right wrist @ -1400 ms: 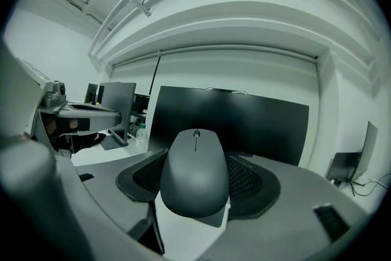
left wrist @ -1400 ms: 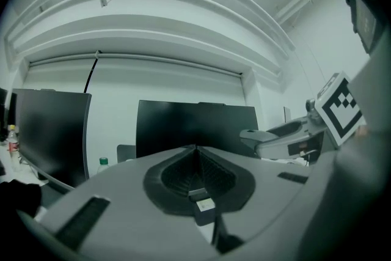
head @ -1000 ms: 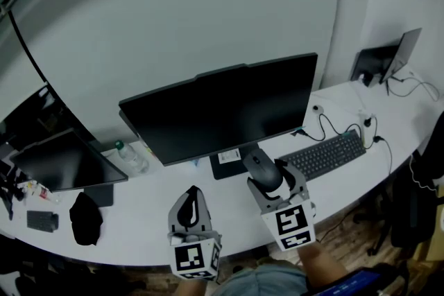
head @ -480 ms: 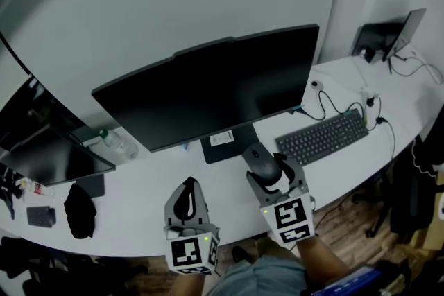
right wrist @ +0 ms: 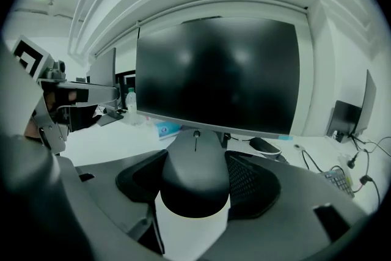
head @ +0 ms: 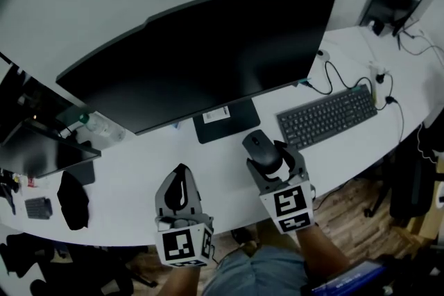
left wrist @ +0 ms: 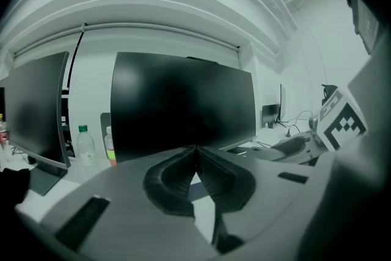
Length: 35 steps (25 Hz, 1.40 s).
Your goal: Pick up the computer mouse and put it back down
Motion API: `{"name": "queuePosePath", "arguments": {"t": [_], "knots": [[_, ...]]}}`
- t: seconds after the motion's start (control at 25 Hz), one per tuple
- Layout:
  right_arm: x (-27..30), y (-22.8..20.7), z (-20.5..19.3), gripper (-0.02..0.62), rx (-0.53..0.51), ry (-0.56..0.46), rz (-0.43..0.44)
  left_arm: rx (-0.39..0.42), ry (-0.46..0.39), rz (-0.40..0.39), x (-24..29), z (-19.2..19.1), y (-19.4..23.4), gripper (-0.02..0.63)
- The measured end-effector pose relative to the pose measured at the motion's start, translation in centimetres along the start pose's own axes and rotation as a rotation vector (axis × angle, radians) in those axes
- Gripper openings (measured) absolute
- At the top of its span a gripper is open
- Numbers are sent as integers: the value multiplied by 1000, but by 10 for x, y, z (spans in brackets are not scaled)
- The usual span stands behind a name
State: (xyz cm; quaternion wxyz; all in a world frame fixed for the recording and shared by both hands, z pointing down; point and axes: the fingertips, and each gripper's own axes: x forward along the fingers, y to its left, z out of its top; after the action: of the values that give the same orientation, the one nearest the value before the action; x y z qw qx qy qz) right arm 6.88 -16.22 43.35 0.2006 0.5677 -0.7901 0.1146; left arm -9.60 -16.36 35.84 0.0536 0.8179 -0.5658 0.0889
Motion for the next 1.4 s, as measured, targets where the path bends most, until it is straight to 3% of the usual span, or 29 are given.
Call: {"name": "queuePosePath", "arguments": {"t": [0.72, 1.4], "knots": [[34, -3, -86, 302, 65, 172, 23, -16, 147, -37, 30, -62, -9, 8], [56, -3, -133, 302, 105, 263, 38, -25, 240, -33, 45, -99, -7, 8]]}}
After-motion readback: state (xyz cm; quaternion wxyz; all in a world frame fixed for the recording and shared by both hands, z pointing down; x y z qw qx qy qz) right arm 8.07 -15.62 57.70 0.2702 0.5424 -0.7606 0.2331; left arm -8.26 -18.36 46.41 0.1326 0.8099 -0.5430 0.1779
